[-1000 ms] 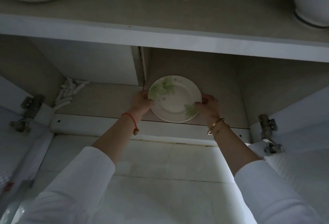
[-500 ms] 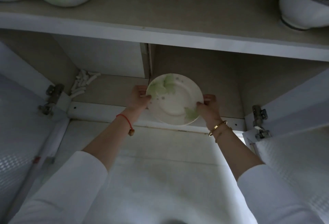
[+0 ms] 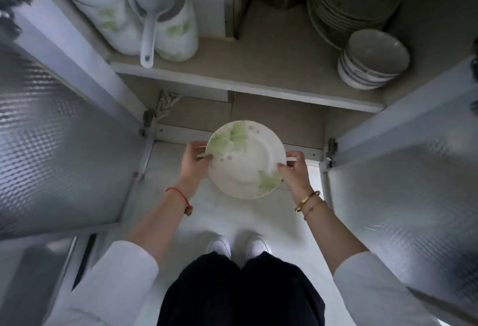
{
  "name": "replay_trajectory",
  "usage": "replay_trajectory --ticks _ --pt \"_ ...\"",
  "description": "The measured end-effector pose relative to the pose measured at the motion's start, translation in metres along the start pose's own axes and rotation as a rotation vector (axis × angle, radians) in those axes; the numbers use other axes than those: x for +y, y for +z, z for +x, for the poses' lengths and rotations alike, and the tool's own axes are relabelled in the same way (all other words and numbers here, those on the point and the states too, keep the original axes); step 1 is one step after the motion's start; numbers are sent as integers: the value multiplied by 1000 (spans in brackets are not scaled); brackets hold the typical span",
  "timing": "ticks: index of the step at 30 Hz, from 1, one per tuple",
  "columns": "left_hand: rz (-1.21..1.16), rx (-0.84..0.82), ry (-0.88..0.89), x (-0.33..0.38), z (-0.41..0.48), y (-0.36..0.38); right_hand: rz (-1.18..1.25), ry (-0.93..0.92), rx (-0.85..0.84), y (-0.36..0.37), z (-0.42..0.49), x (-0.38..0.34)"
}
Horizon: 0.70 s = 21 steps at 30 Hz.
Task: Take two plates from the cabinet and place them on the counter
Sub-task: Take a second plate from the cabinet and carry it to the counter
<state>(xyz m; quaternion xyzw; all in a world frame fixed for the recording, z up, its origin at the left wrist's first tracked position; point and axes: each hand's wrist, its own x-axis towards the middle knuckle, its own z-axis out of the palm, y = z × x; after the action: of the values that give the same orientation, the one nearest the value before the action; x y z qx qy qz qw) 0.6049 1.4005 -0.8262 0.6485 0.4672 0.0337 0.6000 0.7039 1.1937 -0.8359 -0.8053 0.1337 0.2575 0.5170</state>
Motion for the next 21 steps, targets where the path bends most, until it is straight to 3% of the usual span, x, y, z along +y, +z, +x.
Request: replay_trajectory --ticks 21 --pt "-149 -36 131 304 -358 -140 160 -116 -109 -211 -359 -284"
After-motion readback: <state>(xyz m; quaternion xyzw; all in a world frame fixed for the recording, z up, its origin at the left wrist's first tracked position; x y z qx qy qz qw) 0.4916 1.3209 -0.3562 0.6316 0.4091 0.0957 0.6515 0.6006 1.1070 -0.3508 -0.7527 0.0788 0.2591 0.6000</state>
